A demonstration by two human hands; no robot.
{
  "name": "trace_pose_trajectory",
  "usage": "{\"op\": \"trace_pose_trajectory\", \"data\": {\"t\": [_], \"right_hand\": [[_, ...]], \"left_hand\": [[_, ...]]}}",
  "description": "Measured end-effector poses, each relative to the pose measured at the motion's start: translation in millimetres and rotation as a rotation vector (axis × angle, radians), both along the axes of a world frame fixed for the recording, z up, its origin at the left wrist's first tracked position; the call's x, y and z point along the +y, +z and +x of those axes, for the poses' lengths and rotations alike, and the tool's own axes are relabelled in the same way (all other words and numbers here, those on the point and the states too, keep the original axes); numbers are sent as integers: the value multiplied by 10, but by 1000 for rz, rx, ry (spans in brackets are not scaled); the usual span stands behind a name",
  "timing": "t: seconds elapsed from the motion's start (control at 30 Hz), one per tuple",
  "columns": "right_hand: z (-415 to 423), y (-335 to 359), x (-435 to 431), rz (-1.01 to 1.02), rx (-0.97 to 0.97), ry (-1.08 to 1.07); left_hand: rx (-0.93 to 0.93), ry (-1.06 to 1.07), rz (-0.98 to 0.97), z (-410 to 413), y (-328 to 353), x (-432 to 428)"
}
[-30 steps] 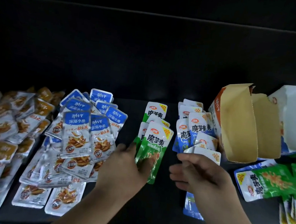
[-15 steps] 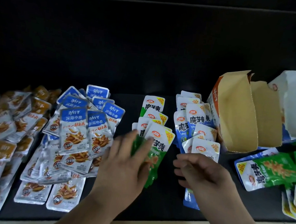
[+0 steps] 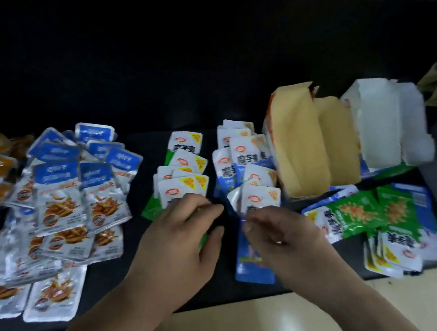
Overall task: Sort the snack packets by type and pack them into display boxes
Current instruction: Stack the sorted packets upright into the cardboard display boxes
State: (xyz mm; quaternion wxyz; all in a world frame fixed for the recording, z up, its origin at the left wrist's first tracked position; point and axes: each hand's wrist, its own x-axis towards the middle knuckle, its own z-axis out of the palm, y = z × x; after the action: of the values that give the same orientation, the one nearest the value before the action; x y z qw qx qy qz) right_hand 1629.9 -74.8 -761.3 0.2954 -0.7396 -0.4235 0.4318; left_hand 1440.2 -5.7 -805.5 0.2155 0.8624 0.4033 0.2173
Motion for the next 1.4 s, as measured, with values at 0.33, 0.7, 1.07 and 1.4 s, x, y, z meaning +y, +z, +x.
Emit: {"op": "trace_pose_trajectory", "data": {"t": [0.33, 0.7, 1.07, 1.4], "right_hand": [[1108, -151, -713, -23, -369, -201], [1842, -734, -1130, -166, -610, -447], [1714, -659, -1300, -10, -335, -668], [1643, -643, -1361, -31, -200, -697]], "left_hand": [[83, -318, -86, 1252, 130, -309], [629, -515, 65, 2385, -137, -415], [262, -175, -154, 2068, -238, -493], [105, -109, -316, 1924, -79, -706]]}}
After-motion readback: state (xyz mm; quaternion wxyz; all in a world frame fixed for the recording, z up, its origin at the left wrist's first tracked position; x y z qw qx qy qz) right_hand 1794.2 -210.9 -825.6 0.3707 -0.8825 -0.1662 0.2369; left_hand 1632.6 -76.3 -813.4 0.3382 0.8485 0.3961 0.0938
